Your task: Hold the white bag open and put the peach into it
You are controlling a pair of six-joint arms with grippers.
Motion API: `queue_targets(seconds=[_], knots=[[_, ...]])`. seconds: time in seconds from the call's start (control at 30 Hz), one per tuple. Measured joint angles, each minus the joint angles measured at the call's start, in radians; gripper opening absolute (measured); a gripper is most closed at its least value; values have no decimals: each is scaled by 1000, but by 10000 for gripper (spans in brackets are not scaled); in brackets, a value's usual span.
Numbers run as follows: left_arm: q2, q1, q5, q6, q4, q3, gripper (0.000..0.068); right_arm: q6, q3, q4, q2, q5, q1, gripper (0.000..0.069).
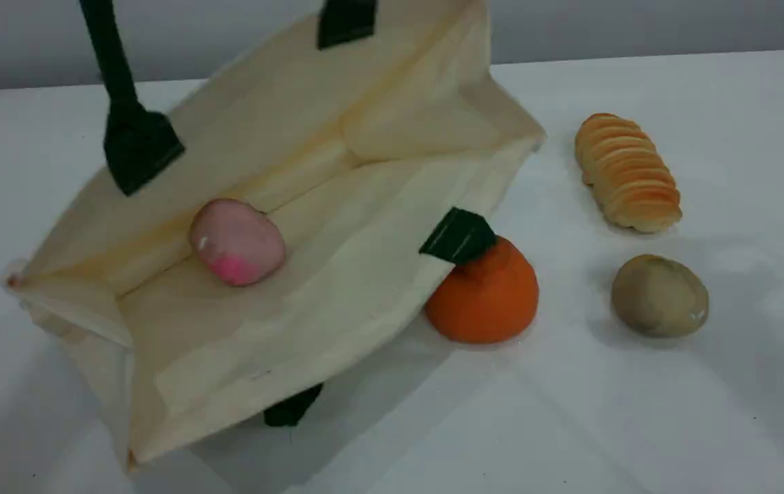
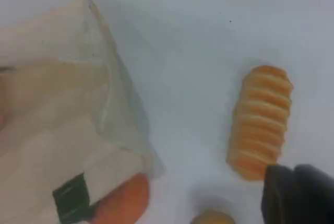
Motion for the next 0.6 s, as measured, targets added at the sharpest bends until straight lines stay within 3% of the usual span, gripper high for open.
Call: queue_targets(seconds=[0.2,0.3,0.37,0.47,0.6], knots=[[0,0,-4,0,0,0,408,-2,0,0,0,0,0,24],[0,0,-4,0,0,0,431,-1,0,0,0,0,0,26],[0,0,-3,0,0,0,411,-1,0,0,0,-1,0,29],[0,0,-1,-5,0,0,316,-1,0,0,0,-1,0,32],[-2,0,0,-65,6,0,106,-9,0,-8,0,-5,0,33]])
